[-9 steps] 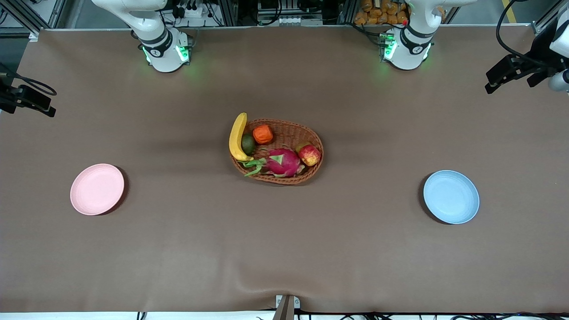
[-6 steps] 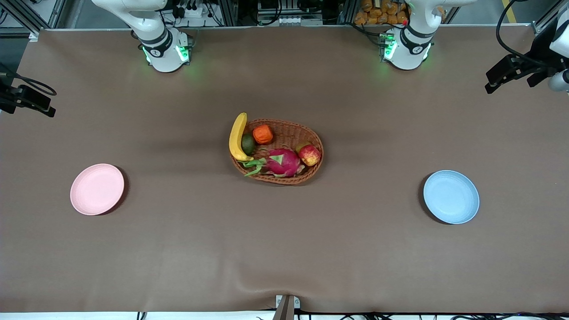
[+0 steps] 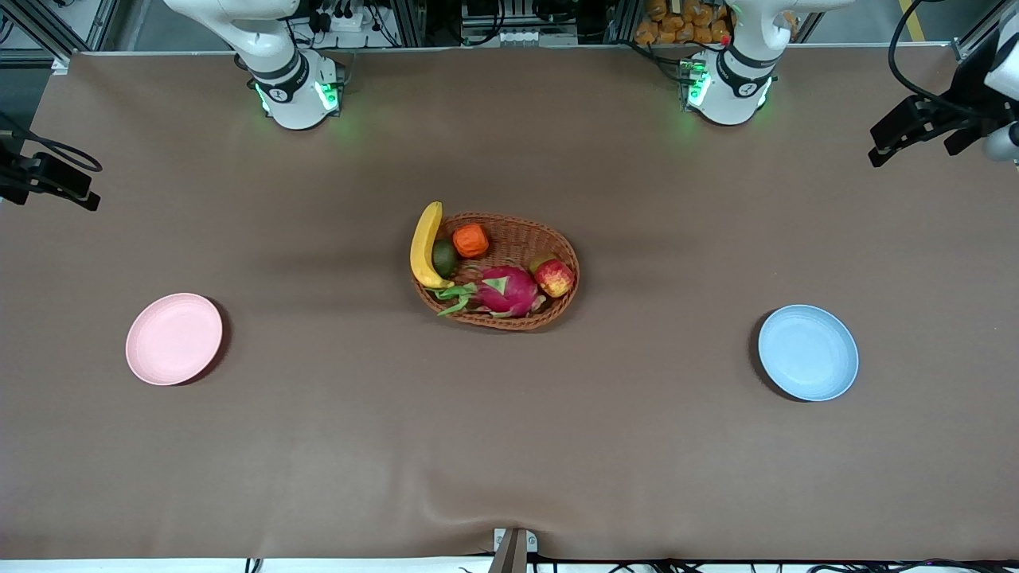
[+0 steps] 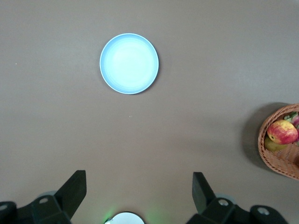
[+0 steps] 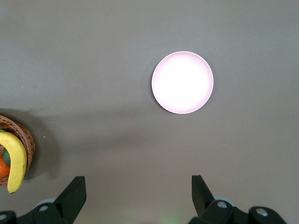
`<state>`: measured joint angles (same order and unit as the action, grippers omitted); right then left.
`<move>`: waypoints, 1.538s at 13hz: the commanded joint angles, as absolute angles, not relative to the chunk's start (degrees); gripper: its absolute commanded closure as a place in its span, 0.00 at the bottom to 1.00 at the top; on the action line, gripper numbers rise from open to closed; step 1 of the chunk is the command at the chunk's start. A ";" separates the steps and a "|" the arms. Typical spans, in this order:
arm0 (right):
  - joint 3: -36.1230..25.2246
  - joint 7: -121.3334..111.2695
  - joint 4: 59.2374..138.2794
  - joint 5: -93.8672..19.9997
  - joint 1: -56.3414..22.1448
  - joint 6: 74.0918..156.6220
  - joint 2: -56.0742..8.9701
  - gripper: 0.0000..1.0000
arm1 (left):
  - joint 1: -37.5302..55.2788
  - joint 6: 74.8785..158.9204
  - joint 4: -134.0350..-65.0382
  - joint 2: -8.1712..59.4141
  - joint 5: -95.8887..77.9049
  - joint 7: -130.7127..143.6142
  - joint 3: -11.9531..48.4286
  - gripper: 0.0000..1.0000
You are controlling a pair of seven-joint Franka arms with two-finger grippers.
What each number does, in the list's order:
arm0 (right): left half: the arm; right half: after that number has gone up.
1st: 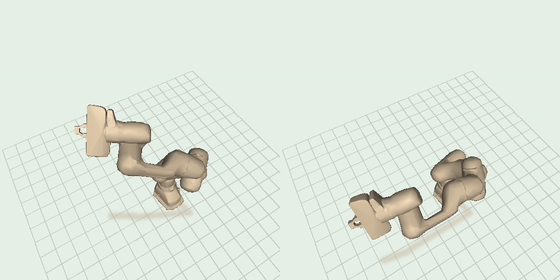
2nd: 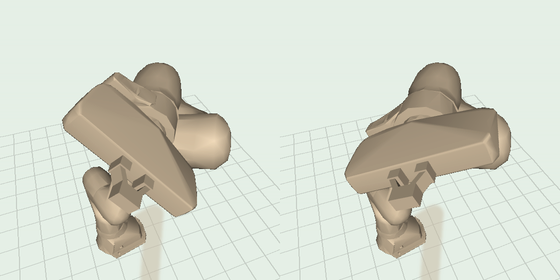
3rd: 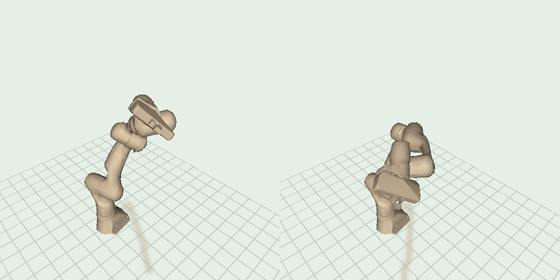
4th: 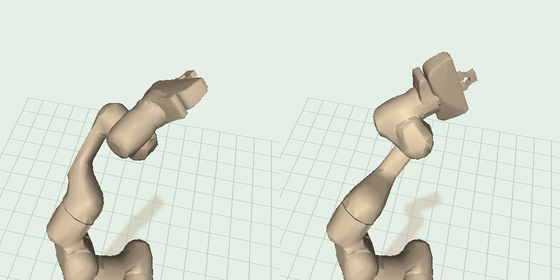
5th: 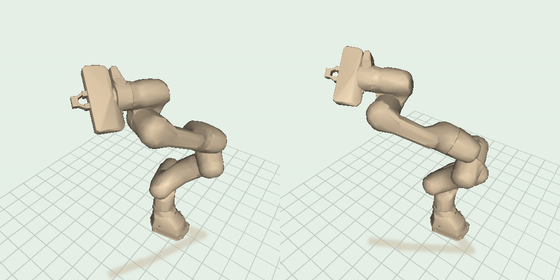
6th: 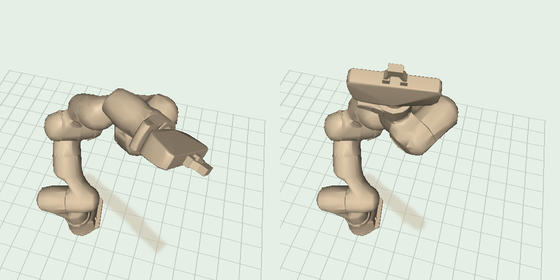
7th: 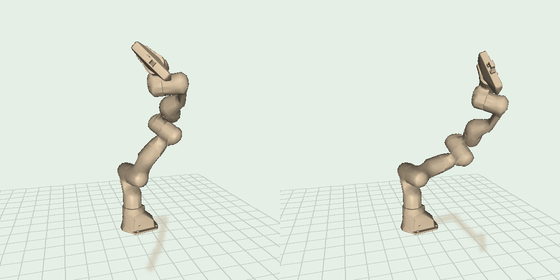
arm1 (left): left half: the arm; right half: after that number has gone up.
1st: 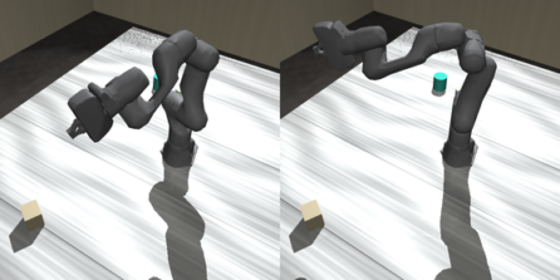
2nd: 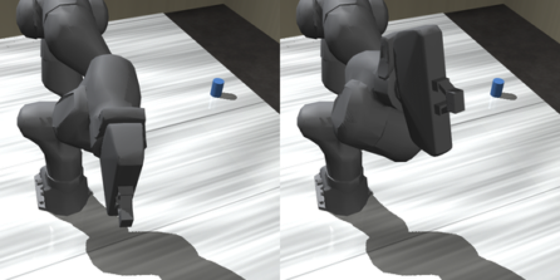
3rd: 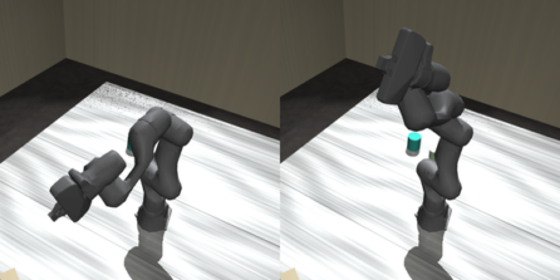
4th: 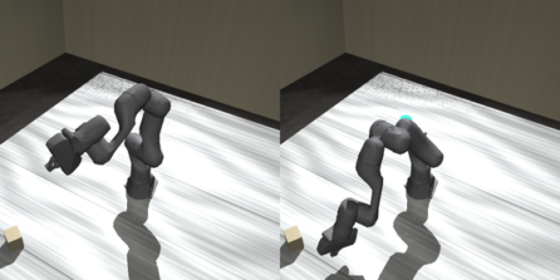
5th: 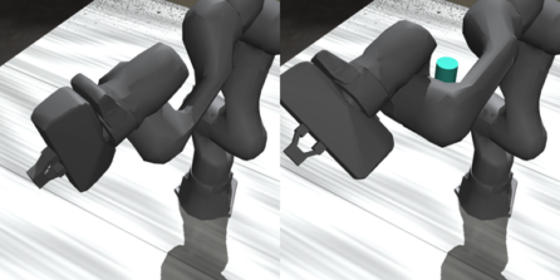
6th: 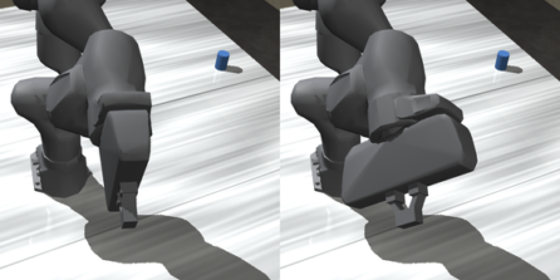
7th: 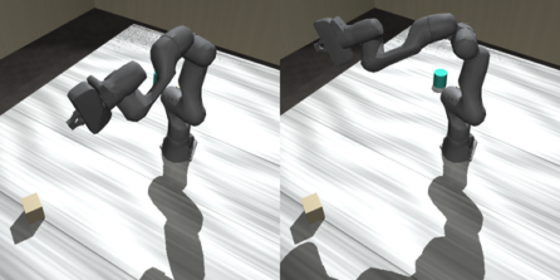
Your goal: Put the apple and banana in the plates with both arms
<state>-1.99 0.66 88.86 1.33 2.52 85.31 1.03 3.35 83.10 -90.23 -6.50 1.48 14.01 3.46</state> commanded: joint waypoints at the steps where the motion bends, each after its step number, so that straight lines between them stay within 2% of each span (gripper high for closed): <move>1: -1.76 0.18 88.76 1.67 3.07 84.99 0.53 0.00 | 4.74 83.05 -89.91 -3.17 1.32 14.23 4.30 0.00; 4: -1.85 0.88 89.82 1.67 3.87 85.17 -0.17 0.00 | 4.75 92.25 -96.65 -2.11 -0.96 18.26 8.51 0.00; 10: -1.85 0.36 91.40 -0.78 5.53 84.12 -0.26 0.00 | 4.83 116.93 -109.41 5.34 -0.97 40.64 23.27 0.00; 12: -1.85 0.26 94.81 -5.60 6.15 80.44 -0.79 0.00 | 7.37 123.46 -109.78 10.78 -0.79 52.58 26.18 0.00; 16: -1.67 1.05 98.61 -11.15 2.04 80.33 -6.93 0.00 | 15.28 135.77 -109.16 20.63 6.30 76.06 26.10 0.00; 18: -1.67 1.49 99.66 -13.70 -2.26 81.03 -9.48 0.00 | 16.34 137.46 -106.98 25.55 11.75 83.29 26.19 0.00; 20: -1.67 1.58 101.85 -14.24 -7.00 85.66 -10.46 0.00 | 17.92 137.55 -104.16 30.21 15.10 87.87 26.02 0.00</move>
<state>-1.31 0.82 99.99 -12.83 -2.99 82.80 -10.44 16.87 137.49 -108.58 25.37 11.64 83.47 26.27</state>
